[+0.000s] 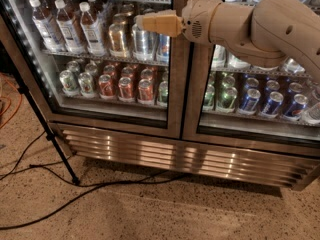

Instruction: Open left fridge door

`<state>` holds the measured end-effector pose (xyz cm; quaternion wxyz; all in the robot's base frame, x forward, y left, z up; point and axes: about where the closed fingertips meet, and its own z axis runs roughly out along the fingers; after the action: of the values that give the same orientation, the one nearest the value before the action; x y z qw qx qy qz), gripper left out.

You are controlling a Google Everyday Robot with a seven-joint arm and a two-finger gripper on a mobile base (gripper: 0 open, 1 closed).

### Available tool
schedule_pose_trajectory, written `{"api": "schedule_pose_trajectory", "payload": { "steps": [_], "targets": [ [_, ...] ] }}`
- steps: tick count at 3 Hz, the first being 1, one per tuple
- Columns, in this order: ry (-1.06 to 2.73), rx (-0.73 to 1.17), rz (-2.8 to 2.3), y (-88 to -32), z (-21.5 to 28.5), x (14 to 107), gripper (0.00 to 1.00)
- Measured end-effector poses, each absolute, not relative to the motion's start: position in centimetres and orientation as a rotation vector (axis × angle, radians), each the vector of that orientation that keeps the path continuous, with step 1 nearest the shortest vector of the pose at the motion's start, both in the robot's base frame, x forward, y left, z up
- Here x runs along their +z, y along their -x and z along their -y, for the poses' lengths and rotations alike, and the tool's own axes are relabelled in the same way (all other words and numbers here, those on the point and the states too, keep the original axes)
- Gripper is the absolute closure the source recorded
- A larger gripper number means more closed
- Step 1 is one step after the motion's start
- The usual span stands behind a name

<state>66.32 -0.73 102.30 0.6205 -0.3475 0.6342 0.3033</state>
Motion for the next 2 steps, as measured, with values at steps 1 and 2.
{"api": "schedule_pose_trajectory", "payload": {
  "steps": [1, 2],
  "targets": [
    [0.818, 0.705, -1.447, -66.54, 0.44, 102.48, 0.26],
    [0.834, 0.718, -1.445, -67.03, 0.37, 102.23, 0.26]
  ]
}}
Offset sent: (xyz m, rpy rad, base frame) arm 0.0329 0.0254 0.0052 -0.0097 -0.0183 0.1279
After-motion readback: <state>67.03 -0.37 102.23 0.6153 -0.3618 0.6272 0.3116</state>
